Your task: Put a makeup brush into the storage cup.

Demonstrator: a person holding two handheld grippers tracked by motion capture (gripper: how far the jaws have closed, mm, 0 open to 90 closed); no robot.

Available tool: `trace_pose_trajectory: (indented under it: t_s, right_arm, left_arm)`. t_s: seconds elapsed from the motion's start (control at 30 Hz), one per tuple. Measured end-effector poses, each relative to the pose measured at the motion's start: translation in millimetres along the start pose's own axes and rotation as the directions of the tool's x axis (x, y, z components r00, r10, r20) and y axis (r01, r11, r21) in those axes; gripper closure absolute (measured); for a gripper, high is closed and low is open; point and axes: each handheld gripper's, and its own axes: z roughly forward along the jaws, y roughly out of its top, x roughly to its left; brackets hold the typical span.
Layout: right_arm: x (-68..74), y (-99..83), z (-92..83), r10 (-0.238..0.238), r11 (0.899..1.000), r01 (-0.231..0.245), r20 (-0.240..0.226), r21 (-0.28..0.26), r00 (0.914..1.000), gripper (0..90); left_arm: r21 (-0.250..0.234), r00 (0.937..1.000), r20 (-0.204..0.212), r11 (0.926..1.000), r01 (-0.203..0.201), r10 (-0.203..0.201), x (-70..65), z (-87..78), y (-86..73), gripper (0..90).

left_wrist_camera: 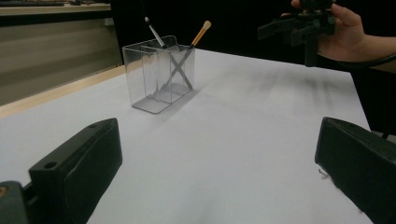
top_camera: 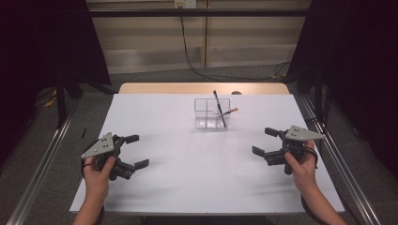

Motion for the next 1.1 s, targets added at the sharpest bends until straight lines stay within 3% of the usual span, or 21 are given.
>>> trace_pose_trajectory:
  t_s: [1.1]
  right_arm:
    - [0.5, -14.3, -31.0, -0.005, 1.0, 0.004, 0.022, 0.029, 0.9998, 4.4]
  left_arm:
    - [-0.007, 1.0, -0.004, 1.0, 0.001, -0.001, -0.6, 0.0, 0.6, 0.5]
